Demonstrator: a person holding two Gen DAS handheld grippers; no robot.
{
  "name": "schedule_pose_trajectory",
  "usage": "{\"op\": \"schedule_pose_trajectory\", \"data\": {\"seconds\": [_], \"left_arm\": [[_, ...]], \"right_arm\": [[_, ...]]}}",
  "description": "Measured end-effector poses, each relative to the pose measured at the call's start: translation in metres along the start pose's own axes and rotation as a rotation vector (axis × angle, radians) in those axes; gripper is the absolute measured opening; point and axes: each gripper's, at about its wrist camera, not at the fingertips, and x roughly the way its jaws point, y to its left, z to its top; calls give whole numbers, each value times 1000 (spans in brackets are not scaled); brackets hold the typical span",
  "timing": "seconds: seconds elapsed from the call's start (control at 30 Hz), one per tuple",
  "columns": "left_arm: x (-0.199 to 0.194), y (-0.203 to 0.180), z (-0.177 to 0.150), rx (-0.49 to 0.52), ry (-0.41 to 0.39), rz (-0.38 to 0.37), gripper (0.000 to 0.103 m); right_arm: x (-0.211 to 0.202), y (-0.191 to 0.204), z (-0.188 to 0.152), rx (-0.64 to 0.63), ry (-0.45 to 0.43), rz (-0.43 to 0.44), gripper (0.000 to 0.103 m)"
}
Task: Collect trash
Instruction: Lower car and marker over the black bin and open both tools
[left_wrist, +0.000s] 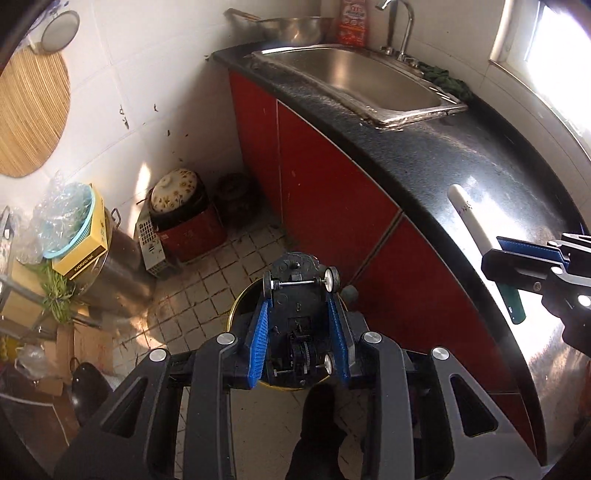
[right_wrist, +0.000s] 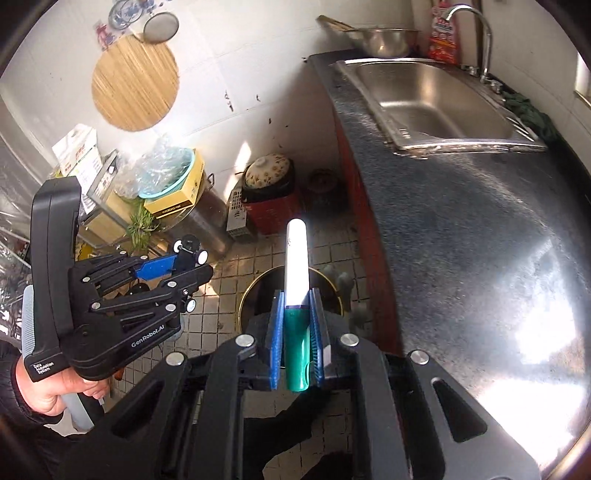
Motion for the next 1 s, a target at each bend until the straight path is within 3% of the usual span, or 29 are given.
{"op": "schedule_pose_trajectory", "data": {"seconds": [0.3,0.5,0.8,0.83,0.87,0.9,0.93,0.97,1.0], "left_arm": [[58,29,-8,-20,27,-32,30],[121,42,-22,-23,108,-47,29],[149,47,-30,-4,161,-84,30],[149,48,-31,-4,164,-91,38],[150,49,-32,-5,168,-96,50],[148,51,-32,-8,159,-87,72],[145,52,-33,-8,139,-69,77],[143,52,-34,-8,127,-62,77],[144,52,-35,-11,136,-64,77]], "right_arm": [[93,17,7,17,119,45,14],[163,6,-3,68,238,42,14],[181,-3,-3,94,269,42,14],[182,-3,-1,92,274,51,15],[181,-4,0,91,281,52,19],[179,-5,1,88,278,44,32],[177,-6,2,87,266,43,43],[173,-7,3,86,248,36,62],[169,-7,4,88,234,36,68]]}}
